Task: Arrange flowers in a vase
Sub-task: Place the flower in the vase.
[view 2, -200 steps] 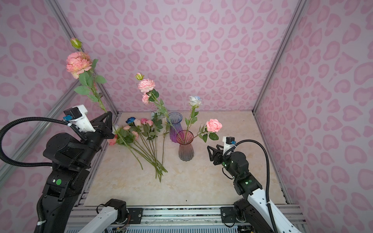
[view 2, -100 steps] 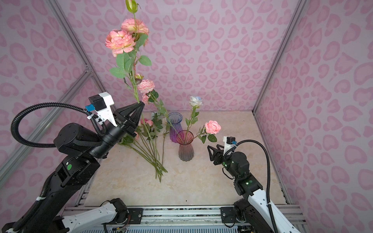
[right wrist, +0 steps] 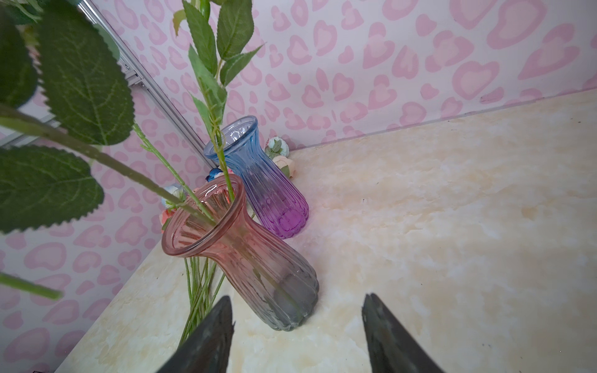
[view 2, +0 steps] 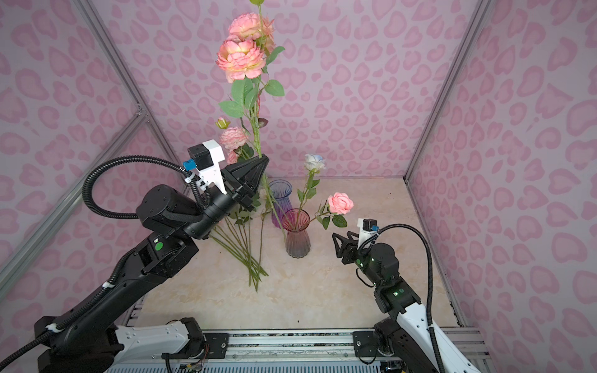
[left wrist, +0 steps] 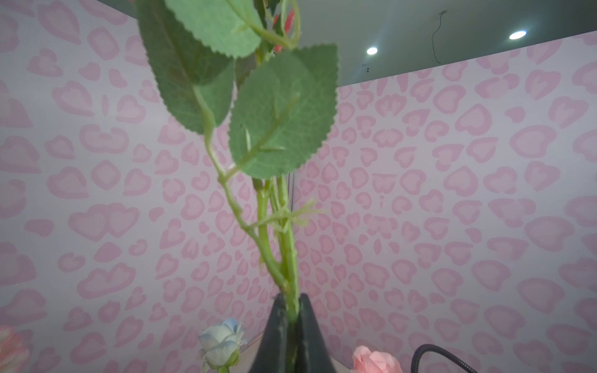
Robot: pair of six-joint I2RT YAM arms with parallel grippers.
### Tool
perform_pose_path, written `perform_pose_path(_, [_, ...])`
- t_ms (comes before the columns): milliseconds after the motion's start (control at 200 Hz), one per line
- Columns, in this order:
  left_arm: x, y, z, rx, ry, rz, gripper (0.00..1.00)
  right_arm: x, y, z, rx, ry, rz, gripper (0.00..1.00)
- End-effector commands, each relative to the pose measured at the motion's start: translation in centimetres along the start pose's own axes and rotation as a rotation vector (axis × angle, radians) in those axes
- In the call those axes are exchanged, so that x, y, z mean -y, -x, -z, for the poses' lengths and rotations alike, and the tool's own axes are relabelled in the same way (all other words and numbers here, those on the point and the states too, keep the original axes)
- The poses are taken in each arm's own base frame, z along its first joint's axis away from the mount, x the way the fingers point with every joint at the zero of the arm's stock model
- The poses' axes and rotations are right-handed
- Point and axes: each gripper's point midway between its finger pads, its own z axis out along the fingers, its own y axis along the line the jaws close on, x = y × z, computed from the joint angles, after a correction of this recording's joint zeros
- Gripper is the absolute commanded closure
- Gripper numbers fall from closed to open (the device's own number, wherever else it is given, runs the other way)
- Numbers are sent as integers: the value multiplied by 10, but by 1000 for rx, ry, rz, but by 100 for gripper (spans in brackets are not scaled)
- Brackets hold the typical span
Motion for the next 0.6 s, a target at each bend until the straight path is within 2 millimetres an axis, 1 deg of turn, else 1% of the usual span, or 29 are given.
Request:
perform_pose_path(0, [-2, 25, -9, 153, 16, -95, 97, 0, 2, 1, 14, 2, 10, 35])
perform_pose_path(45, [-4, 21, -16, 163, 29, -113, 97, 1, 1, 0, 14, 0, 10, 35])
perform_pose_path(110, [-4, 10, -26, 168, 31, -153, 97, 1, 0, 1, 14, -1, 11, 35])
perform_pose_path(165, [-8, 1, -34, 167, 49, -151, 97, 2, 0, 1, 16, -3, 12, 35])
perform_pose_path(290, [-16, -29, -45, 141, 88, -188, 97, 3, 0, 2, 22, -4, 14, 35])
perform_pose_path(385, [-24, -52, -49, 118, 120, -199, 97, 3, -1, 2, 21, -4, 15, 35])
perform_pose_path(470, [-29, -72, -51, 83, 132, -166, 97, 4, -1, 3, 21, -7, 16, 35])
perform_pose_path(505, [-30, -76, -51, 78, 135, -156, 97, 5, -2, 3, 21, -8, 15, 35])
perform_pose_path(515, [-31, -88, -50, 56, 136, -153, 97, 5, -2, 3, 20, -9, 14, 35])
perform_pose_path(525, [-31, -93, -49, 48, 138, -147, 97, 5, -3, 3, 19, -11, 14, 35])
perform_pose_path(595, [-36, -113, -45, 20, 162, -123, 97, 6, -4, 3, 20, -9, 11, 35])
